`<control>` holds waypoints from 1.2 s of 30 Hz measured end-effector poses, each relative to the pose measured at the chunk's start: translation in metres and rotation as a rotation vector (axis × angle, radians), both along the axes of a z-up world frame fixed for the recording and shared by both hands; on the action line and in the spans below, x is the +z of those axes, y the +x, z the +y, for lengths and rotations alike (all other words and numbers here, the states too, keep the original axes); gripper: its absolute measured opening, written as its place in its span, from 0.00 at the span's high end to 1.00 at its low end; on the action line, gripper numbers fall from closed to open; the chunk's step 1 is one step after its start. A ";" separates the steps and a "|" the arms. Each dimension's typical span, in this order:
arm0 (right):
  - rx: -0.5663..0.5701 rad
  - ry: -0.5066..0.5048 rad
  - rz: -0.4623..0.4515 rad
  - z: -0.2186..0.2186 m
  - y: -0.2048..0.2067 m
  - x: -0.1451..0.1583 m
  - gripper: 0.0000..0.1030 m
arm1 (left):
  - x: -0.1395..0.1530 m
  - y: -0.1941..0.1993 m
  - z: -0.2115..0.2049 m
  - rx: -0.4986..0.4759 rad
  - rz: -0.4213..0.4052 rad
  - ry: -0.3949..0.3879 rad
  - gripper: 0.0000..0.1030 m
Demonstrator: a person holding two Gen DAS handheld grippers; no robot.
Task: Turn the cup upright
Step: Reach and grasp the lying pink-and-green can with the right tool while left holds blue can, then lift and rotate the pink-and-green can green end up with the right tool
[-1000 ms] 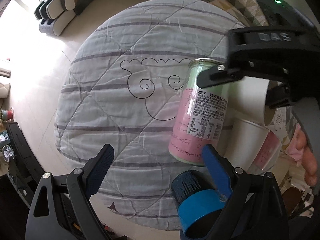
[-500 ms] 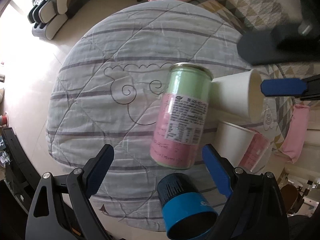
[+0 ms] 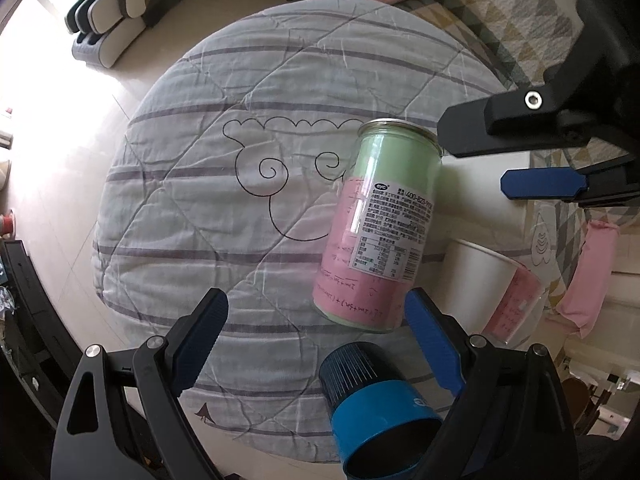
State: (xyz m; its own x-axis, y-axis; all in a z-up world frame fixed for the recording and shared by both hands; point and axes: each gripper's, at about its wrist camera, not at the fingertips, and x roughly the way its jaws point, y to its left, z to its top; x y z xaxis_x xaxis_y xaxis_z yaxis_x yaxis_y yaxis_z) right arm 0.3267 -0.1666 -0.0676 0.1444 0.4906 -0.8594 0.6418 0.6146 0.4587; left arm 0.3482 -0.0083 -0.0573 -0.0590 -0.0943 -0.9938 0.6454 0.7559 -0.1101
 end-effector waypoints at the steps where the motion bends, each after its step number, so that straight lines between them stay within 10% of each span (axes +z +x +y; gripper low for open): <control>1: 0.000 -0.004 -0.005 0.000 0.001 0.000 0.19 | 0.001 0.001 0.000 0.000 0.000 -0.002 0.11; 17: -0.021 -0.054 0.001 -0.022 -0.018 0.016 0.19 | 0.003 -0.003 -0.016 -0.037 0.008 -0.025 0.11; 36: -0.049 0.016 0.025 0.010 0.010 -0.064 0.22 | -0.019 0.003 0.009 0.009 0.019 -0.010 0.11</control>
State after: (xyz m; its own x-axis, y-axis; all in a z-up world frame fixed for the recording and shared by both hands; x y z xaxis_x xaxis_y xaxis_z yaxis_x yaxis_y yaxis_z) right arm 0.3365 -0.1563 -0.1312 0.1472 0.4971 -0.8551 0.6821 0.5750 0.4517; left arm 0.3515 0.0012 -0.0765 -0.0775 -0.1053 -0.9914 0.6364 0.7602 -0.1305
